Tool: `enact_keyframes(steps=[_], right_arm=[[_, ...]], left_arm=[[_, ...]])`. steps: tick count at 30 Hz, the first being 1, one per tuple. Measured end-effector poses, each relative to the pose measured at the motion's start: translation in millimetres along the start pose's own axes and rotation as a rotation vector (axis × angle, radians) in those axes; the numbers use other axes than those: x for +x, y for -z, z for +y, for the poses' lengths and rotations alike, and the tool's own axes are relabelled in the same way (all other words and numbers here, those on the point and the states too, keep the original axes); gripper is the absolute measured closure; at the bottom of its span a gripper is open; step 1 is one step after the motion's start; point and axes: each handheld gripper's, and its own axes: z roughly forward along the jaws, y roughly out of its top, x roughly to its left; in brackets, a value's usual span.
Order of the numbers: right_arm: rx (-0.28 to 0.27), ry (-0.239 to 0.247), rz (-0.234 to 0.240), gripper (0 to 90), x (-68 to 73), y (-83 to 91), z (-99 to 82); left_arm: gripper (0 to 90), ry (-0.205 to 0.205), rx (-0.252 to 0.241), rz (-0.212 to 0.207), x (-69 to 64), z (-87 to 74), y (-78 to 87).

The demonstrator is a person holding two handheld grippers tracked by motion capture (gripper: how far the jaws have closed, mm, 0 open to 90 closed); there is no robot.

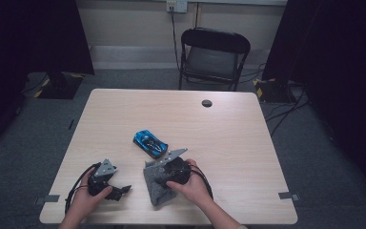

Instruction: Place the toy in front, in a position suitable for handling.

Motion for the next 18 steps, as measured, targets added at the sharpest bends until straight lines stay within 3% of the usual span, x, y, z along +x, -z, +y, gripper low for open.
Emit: enact_keyframes(steps=[3, 5, 12, 18], right_arm=[[0.009, 0.001, 0.002, 47.1, 1.1, -0.5, -1.4], [0.012, 0.001, -0.001, 54.9, 1.8, -1.2, -2.7], [0.019, 0.002, 0.004, 70.1, 3.9, -0.5, -3.7], [0.018, -0.004, 0.019, 76.6, 2.8, 2.6, -2.7]], left_arm=[[3.2, -0.001, 0.001, -0.001, 0.0, 0.0, 0.0], [3.1, -0.002, 0.001, -0.002, 0.1, 0.1, -0.1], [3.1, -0.001, 0.000, -0.001, -0.1, 0.1, -0.1], [3.1, -0.001, 0.000, -0.001, 0.0, 0.1, -0.1]])
